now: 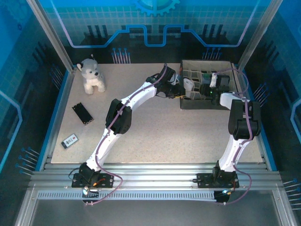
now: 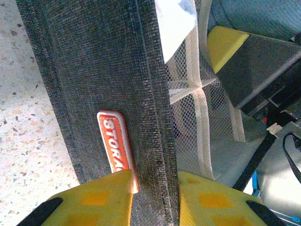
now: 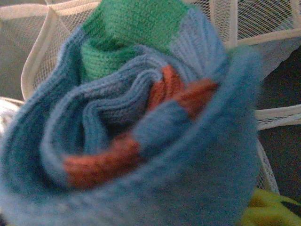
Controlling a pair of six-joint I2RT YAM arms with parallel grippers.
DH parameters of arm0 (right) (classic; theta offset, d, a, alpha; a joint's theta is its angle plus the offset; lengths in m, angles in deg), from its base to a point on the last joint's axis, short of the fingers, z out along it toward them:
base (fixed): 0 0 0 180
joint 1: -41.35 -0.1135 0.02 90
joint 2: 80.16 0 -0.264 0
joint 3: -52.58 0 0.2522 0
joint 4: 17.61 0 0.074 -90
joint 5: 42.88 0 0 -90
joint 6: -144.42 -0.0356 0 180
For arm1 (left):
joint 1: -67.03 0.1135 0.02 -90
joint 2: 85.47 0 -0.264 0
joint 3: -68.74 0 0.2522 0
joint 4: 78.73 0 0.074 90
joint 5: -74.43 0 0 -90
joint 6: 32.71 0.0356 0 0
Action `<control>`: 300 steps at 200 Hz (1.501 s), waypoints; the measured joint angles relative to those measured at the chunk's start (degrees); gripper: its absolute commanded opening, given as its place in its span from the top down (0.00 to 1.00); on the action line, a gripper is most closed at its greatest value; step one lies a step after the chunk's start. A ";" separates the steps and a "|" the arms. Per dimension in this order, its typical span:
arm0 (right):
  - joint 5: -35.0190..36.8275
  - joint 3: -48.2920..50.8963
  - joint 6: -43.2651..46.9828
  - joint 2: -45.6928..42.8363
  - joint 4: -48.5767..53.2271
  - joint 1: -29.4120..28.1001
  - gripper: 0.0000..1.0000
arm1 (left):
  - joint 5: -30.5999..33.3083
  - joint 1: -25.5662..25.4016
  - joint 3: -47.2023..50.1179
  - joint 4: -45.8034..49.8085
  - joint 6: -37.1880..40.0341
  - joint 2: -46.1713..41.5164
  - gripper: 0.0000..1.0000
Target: Roll the socks
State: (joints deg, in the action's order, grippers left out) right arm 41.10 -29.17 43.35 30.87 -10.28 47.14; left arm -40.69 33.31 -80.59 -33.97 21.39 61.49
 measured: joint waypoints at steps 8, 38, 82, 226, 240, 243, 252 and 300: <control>-0.20 0.00 -0.04 0.00 0.17 0.00 0.42 | 0.00 0.00 0.00 0.00 0.00 0.02 0.72; -0.44 -0.02 -0.72 -0.72 0.96 0.00 0.38 | 0.00 0.00 0.02 -0.02 0.00 0.00 0.72; -0.39 -1.57 -1.46 -3.28 3.19 0.00 0.32 | 0.00 0.00 0.04 -0.02 0.00 0.00 0.72; -0.44 -9.14 -2.93 -7.41 8.15 0.37 0.40 | -0.22 0.24 0.17 -0.04 0.09 0.00 0.70; -0.61 -9.07 -2.91 -7.41 8.22 0.37 0.40 | -0.22 0.35 0.79 -0.28 0.31 -0.28 0.67; -0.63 -9.03 -2.91 -7.41 8.20 0.37 0.40 | -0.22 0.39 0.96 -0.35 0.42 -0.39 0.66; -0.68 -8.79 -2.89 -7.43 8.15 0.37 0.40 | -0.22 0.55 1.81 -0.70 0.55 -0.83 0.63; -1.92 -4.50 -1.68 -10.32 8.02 0.37 0.39 | -0.85 2.03 6.21 -1.11 3.41 -3.80 0.57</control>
State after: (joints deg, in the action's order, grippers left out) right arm 39.18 -33.67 41.67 20.55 -2.26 47.51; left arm -41.55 35.35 -74.38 -35.08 24.80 57.68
